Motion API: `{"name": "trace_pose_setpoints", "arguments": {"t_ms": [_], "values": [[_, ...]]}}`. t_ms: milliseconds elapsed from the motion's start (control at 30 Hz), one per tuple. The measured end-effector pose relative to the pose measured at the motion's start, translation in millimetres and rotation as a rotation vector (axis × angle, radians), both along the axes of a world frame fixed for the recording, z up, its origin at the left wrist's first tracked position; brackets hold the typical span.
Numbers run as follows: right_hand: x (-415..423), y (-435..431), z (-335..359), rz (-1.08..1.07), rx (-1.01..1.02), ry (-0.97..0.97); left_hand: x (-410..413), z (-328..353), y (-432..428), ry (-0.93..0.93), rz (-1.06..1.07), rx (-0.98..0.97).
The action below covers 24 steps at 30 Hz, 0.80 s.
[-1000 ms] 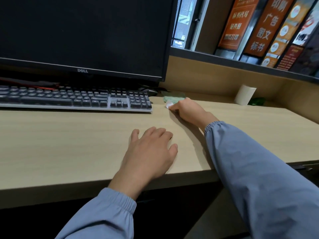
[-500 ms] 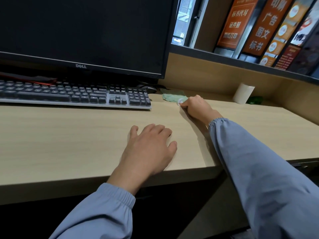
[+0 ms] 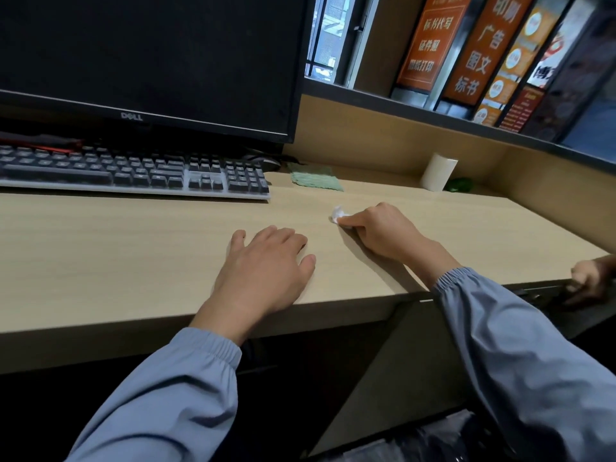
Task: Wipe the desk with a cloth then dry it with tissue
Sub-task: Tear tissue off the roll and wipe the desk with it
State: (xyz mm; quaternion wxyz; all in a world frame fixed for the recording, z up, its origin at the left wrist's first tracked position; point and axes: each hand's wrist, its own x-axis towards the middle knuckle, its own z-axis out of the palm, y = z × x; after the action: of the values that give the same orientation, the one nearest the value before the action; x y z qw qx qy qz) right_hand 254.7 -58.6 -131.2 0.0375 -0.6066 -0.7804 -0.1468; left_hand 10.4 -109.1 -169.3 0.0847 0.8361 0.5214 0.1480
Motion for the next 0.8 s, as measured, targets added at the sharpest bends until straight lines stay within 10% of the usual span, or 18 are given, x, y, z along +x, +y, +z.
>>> {"name": "trace_pose_setpoints", "arguments": {"t_ms": [800], "values": [[27, -150, -36, 0.222, 0.146, 0.119, 1, -4, 3, 0.040, -0.015, -0.012]]}}
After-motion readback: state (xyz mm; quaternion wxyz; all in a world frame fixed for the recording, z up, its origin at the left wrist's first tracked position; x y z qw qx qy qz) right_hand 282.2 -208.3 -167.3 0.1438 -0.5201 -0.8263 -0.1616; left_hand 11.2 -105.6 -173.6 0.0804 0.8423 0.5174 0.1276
